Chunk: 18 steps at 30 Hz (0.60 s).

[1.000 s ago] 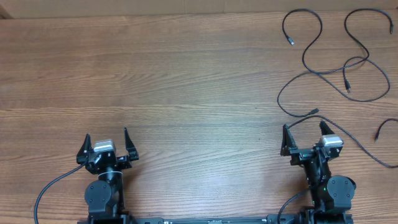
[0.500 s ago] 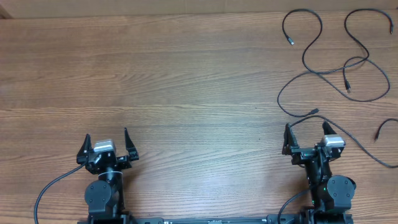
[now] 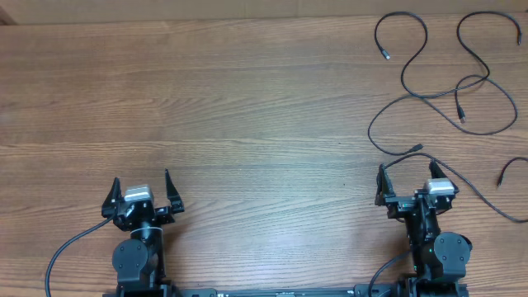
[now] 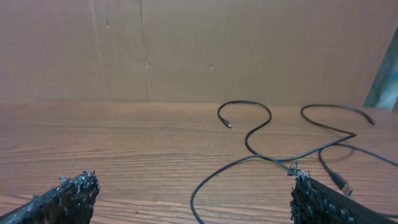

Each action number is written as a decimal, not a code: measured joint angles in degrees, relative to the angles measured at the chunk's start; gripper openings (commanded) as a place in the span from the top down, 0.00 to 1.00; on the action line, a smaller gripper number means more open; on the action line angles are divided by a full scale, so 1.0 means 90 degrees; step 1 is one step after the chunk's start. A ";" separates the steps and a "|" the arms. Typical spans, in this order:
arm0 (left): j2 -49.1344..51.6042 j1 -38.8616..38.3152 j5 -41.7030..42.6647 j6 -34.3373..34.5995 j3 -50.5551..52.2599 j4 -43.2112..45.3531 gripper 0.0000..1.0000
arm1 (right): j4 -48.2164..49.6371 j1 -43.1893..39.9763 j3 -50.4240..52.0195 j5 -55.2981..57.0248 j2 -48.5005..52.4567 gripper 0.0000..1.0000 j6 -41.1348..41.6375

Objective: Untangle cables

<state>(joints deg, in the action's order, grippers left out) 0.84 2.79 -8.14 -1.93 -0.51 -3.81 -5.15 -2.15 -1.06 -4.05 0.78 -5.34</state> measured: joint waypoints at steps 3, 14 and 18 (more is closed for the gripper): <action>0.0000 0.0000 0.0000 0.0000 0.0000 0.0000 0.01 | 0.0000 0.0000 0.0000 0.0005 0.0002 0.00 -0.0134; 0.0000 0.0000 0.0000 0.0002 0.0000 0.0000 0.00 | 0.0005 0.0000 0.0000 0.0007 0.0002 0.00 -0.0245; 0.0000 0.0000 0.0000 0.0000 0.0000 0.0000 0.00 | 0.0007 0.0000 0.0000 0.0005 0.0002 0.00 -0.0248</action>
<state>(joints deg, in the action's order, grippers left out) 0.84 2.79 -8.14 -1.93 -0.51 -3.81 -5.08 -2.15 -1.06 -4.01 0.80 -7.57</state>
